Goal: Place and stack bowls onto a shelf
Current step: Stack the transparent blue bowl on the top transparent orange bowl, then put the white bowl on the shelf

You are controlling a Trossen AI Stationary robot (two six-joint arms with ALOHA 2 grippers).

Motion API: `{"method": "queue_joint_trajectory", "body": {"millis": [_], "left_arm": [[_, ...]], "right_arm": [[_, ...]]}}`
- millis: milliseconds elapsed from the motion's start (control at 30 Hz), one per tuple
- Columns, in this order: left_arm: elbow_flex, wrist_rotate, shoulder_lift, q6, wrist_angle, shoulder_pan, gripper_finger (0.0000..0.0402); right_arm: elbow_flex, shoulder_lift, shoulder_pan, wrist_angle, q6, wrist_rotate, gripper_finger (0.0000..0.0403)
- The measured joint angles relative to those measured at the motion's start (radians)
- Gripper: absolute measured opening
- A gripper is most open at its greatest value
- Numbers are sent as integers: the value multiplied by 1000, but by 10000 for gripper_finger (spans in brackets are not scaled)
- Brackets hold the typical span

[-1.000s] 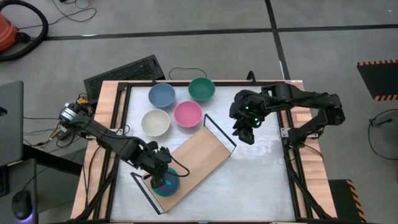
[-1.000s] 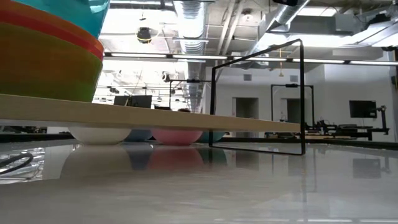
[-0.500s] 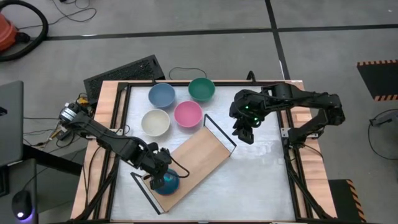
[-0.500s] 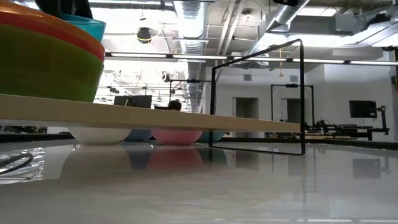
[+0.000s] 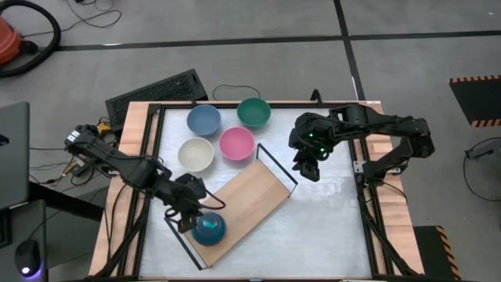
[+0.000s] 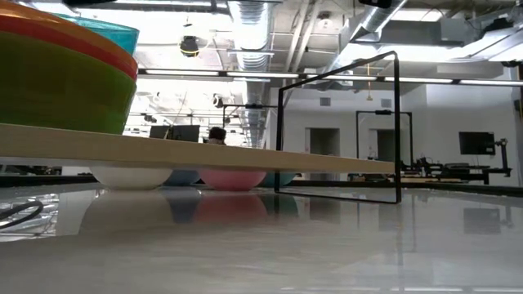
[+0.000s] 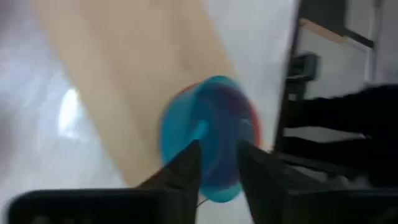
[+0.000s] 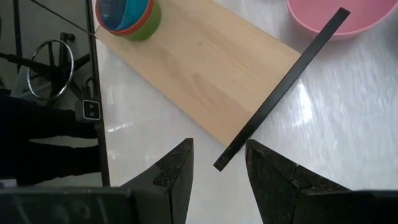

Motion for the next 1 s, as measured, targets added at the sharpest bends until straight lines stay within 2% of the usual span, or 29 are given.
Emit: {"method": "queue_joint_trajectory", "body": {"millis": [100, 167, 267, 433, 600, 800, 933, 1000], "left_arm": [[0, 8, 5, 38, 25, 8, 24], [-4, 7, 19, 45, 27, 22, 9], [-53, 18, 32, 68, 51, 30, 3], [-196, 113, 24, 32, 177, 29, 0], [-258, 115, 23, 9, 234, 30, 0], [-271, 182, 23, 13, 297, 48, 0], [-242, 204, 1, 12, 274, 74, 0], [-217, 181, -29, 19, 228, 104, 0]], "right_arm": [[0, 0, 0, 0, 0, 0, 171], [0, 0, 0, 1, 0, 0, 171], [0, 0, 0, 0, 0, 0, 171], [1, 0, 0, 0, 0, 0, 171], [1, 0, 0, 0, 0, 0, 171], [1, 0, 0, 0, 0, 0, 171], [1, 0, -3, 0, -4, 0, 171], [1, 0, -7, 0, -20, 0, 171]]}}
